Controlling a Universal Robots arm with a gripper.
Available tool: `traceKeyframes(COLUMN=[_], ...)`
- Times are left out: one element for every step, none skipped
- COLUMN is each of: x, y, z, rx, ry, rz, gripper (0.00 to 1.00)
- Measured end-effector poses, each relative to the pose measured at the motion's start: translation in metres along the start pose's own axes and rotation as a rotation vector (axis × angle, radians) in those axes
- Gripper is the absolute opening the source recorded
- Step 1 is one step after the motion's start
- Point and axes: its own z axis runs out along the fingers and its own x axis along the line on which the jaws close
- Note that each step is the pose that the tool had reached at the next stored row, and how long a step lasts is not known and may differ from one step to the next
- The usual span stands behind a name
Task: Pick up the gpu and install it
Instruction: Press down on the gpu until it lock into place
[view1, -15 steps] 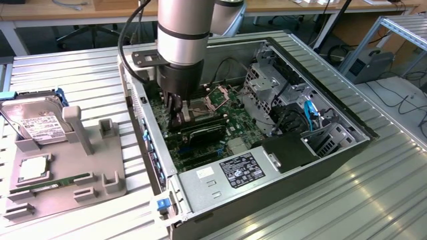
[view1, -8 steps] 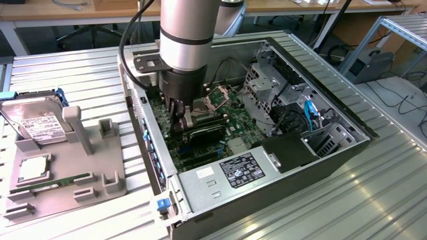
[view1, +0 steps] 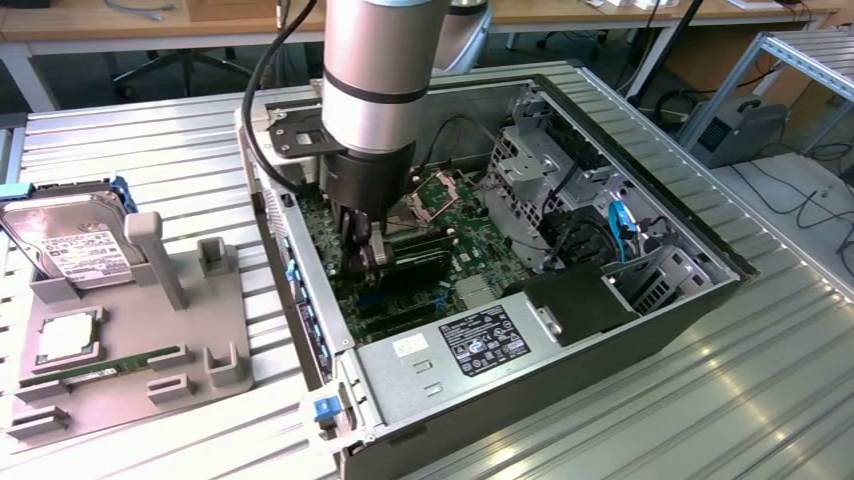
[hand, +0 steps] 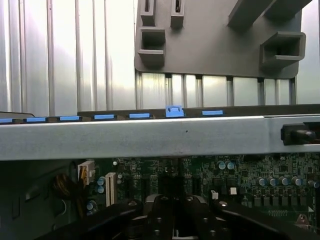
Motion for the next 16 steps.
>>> traceKeyframes(x=[0.0007, 0.0016, 0.0025, 0.0033, 0.0040, 0.0046, 0.0048, 0.0048, 0.0048, 0.0048, 0.0047, 0.0047, 0.0047, 0.0047, 0.0047, 0.0045], y=[-0.0001, -0.0001, -0.0002, -0.0002, -0.0003, -0.0003, -0.0003, -0.0005, -0.0008, -0.0011, -0.0016, -0.0016, -0.0017, -0.0017, -0.0018, -0.0018], z=[0.0005, 0.0008, 0.0010, 0.0013, 0.0016, 0.0020, 0.0027, 0.0036, 0.0045, 0.0055, 0.0066, 0.0068, 0.0069, 0.0071, 0.0072, 0.0073], rx=[0.0000, -0.0001, -0.0002, -0.0004, -0.0006, -0.0008, -0.0012, -0.0019, -0.0029, -0.0036, -0.0043, -0.0047, -0.0047, -0.0046, -0.0045, -0.0044], ry=[-0.0002, -0.0002, -0.0001, -0.0001, -0.0001, -0.0001, -0.0003, -0.0003, -0.0001, -0.0001, -0.0001, 0.0002, 0.0003, 0.0001, 0.0000, -0.0002], rz=[0.000, 0.000, 0.000, 0.000, 0.000, 0.000, 0.000, 0.000, 0.000, 0.000, 0.000, 0.000, 0.000, 0.000, 0.000, 0.000], gripper=[0.11, 0.11, 0.11, 0.11, 0.11, 0.11, 0.11, 0.11, 0.11, 0.11, 0.11, 0.11, 0.11, 0.11, 0.11, 0.11])
